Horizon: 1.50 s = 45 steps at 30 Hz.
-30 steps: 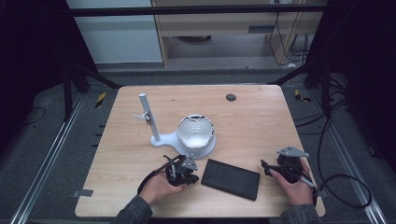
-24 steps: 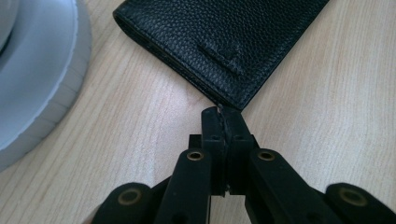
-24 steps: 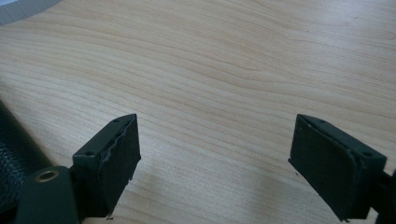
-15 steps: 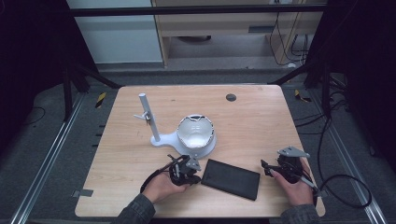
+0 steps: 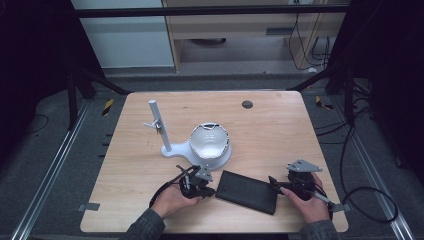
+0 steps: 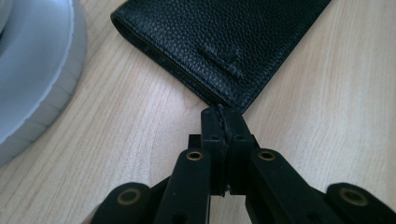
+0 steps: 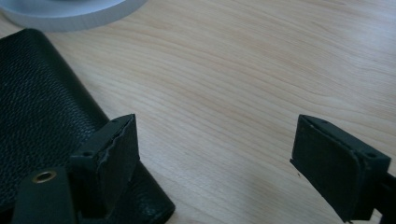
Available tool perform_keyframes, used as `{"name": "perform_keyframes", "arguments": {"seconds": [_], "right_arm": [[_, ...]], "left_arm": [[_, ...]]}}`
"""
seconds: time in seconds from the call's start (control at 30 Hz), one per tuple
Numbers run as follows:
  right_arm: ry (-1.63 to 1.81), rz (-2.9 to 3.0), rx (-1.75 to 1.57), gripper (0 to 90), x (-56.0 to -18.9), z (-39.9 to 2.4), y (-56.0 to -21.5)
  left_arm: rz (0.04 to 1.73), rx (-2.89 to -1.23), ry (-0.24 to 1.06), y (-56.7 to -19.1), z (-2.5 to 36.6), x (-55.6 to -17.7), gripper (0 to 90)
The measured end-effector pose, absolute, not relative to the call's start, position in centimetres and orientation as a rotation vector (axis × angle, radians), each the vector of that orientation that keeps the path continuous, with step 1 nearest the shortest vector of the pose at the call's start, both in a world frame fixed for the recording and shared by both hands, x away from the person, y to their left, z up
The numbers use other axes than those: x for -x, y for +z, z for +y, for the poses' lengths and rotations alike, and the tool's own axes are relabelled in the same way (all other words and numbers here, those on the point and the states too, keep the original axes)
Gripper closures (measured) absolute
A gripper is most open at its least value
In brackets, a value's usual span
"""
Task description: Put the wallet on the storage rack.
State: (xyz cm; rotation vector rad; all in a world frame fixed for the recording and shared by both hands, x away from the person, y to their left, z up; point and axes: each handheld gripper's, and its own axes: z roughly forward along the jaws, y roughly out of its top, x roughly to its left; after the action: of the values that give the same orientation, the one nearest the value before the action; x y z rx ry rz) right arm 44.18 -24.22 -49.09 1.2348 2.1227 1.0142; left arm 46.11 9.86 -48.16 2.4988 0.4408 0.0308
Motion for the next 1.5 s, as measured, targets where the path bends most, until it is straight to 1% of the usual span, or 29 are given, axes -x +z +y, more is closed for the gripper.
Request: {"name": "perform_keyframes", "arguments": {"seconds": [0.5, 0.67, 0.8, 1.0, 1.27, 1.5], "right_arm": [[1.018, 2.12, -1.243, 14.8, -44.2, -24.4, -49.1], [1.017, 2.129, -1.233, 14.8, -44.2, -24.4, -49.1], [1.028, 2.138, -1.224, 14.8, -44.0, -24.1, -49.0], [1.052, 2.215, -1.137, 14.6, -43.4, -22.3, -48.6], [1.019, 2.369, -0.961, 13.7, -41.4, -18.1, -47.5], [0.942, 2.471, -0.855, 10.6, -40.2, -15.9, -47.7]], "left_arm": [[0.396, -2.572, 0.009, -47.9, 9.2, -46.6, 88.6], [0.417, -2.535, -0.038, -48.1, 9.6, -46.9, 88.4], [0.427, -2.508, -0.051, -48.2, 9.8, -46.9, 88.3], [0.432, -2.478, -0.044, -48.1, 10.0, -46.8, 88.2], [0.434, -2.438, -0.039, -47.4, 10.0, -46.8, 87.8], [0.438, -2.429, -0.033, -47.1, 9.9, -46.9, 87.9]]}}
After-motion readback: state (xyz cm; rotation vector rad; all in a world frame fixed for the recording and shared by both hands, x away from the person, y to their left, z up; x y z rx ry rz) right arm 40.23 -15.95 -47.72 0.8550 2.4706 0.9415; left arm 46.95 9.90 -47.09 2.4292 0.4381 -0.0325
